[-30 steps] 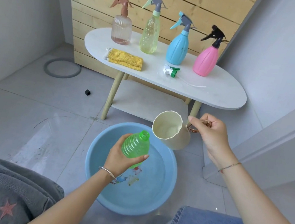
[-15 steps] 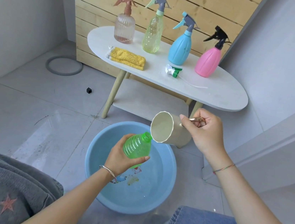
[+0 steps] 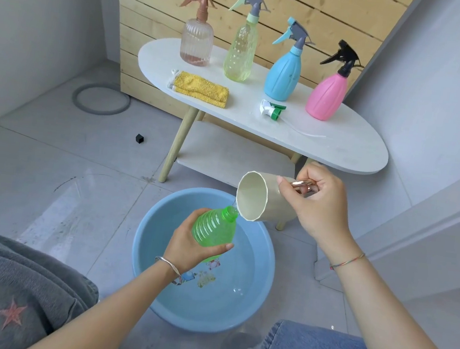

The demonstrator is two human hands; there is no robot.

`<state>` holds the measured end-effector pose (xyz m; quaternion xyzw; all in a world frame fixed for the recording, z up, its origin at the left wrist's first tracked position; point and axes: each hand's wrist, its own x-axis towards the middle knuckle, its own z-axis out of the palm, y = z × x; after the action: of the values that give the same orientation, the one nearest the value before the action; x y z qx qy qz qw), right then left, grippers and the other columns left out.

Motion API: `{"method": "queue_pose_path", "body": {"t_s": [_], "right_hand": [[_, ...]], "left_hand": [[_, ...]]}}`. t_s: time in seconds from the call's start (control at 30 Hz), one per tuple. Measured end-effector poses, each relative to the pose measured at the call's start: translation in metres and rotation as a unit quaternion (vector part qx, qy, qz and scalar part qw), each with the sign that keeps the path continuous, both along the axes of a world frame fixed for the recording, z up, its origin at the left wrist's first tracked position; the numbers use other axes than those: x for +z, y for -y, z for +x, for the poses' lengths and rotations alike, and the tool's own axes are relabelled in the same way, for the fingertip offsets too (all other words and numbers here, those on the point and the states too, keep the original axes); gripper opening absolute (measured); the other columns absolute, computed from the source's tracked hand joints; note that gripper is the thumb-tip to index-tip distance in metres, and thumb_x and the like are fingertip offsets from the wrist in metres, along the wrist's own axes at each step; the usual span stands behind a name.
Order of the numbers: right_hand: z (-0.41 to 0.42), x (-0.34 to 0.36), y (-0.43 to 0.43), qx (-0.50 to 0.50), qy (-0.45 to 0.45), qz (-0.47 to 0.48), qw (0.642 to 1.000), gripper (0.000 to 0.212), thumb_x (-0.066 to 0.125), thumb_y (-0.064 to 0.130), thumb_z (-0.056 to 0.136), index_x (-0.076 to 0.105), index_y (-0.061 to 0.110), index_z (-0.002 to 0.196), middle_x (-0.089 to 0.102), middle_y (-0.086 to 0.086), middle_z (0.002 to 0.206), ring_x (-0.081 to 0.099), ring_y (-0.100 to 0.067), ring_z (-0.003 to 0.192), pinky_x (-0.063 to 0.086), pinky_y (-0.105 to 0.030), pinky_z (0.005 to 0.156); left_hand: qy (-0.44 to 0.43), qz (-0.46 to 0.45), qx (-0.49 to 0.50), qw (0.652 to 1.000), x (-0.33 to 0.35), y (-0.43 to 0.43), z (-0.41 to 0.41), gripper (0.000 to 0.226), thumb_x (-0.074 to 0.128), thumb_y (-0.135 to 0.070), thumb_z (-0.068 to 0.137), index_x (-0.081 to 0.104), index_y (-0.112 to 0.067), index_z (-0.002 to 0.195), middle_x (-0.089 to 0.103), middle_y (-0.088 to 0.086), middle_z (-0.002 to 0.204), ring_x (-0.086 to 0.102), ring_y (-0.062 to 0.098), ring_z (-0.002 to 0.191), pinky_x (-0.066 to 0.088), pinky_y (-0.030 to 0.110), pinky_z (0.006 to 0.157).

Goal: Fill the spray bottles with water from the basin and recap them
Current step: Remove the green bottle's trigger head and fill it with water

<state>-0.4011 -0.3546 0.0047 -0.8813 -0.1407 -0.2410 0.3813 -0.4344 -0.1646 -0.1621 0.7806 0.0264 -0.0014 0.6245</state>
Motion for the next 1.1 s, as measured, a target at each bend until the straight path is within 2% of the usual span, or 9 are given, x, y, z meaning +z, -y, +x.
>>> {"method": "queue_pose_path", "body": {"t_s": [0.2, 0.47, 0.63, 0.87, 1.0, 1.1], "right_hand": [[0.000, 0.003, -0.003, 0.012, 0.015, -0.020, 1.000, 0.040, 0.070, 0.021, 0.073, 0.034, 0.014, 0.056, 0.033, 0.006, 0.056, 0.032, -0.013, 0.059, 0.025, -0.023, 0.054], [0.000, 0.007, -0.008, 0.033, 0.055, -0.054, 0.996, 0.038, 0.069, 0.019, 0.073, 0.036, 0.015, 0.056, 0.033, 0.008, 0.056, 0.036, -0.023, 0.063, 0.030, -0.034, 0.056], [-0.001, 0.008, -0.013, 0.047, 0.081, -0.077, 0.993, 0.034, 0.064, 0.026, 0.074, 0.037, 0.013, 0.056, 0.033, 0.007, 0.056, 0.035, -0.022, 0.062, 0.028, -0.030, 0.056], [-0.002, 0.008, -0.019, 0.055, 0.105, -0.119, 0.986, 0.033, 0.065, 0.023, 0.073, 0.037, 0.017, 0.058, 0.035, 0.006, 0.058, 0.030, -0.013, 0.063, 0.026, -0.029, 0.060], [-0.003, 0.008, -0.022, 0.063, 0.121, -0.142, 0.980, 0.032, 0.065, 0.022, 0.074, 0.038, 0.013, 0.057, 0.035, 0.004, 0.058, 0.029, -0.016, 0.064, 0.028, -0.029, 0.062], [-0.003, 0.009, -0.025, 0.076, 0.136, -0.161, 0.975, 0.032, 0.064, 0.023, 0.075, 0.036, 0.018, 0.060, 0.033, 0.007, 0.059, 0.025, -0.013, 0.065, 0.026, -0.029, 0.064]], "left_hand": [[-0.002, 0.003, 0.002, 1.000, 0.001, 0.000, 0.000, 0.070, 0.090, -0.037, 0.058, 0.052, -0.033, 0.115, 0.058, -0.024, 0.109, 0.047, -0.023, 0.101, 0.034, -0.005, 0.077], [-0.006, -0.001, 0.002, 1.000, -0.001, 0.001, -0.001, 0.070, 0.090, -0.040, 0.057, 0.051, -0.035, 0.115, 0.059, -0.023, 0.109, 0.049, -0.018, 0.103, 0.035, -0.003, 0.078], [-0.012, -0.001, 0.002, 1.000, -0.002, 0.002, -0.001, 0.071, 0.090, -0.042, 0.056, 0.051, -0.038, 0.114, 0.059, -0.023, 0.110, 0.052, -0.010, 0.107, 0.038, 0.000, 0.080], [-0.014, -0.007, 0.002, 1.000, 0.000, 0.002, -0.002, 0.070, 0.091, -0.036, 0.058, 0.051, -0.034, 0.115, 0.058, -0.025, 0.109, 0.048, -0.022, 0.100, 0.033, -0.005, 0.077], [-0.014, -0.008, 0.002, 1.000, 0.000, 0.002, -0.002, 0.070, 0.091, -0.037, 0.057, 0.052, -0.033, 0.115, 0.058, -0.025, 0.109, 0.049, -0.020, 0.101, 0.035, -0.003, 0.078], [-0.015, -0.007, 0.004, 1.000, 0.000, 0.002, -0.002, 0.069, 0.091, -0.037, 0.057, 0.051, -0.035, 0.115, 0.057, -0.026, 0.108, 0.048, -0.021, 0.101, 0.034, -0.005, 0.078]]}}
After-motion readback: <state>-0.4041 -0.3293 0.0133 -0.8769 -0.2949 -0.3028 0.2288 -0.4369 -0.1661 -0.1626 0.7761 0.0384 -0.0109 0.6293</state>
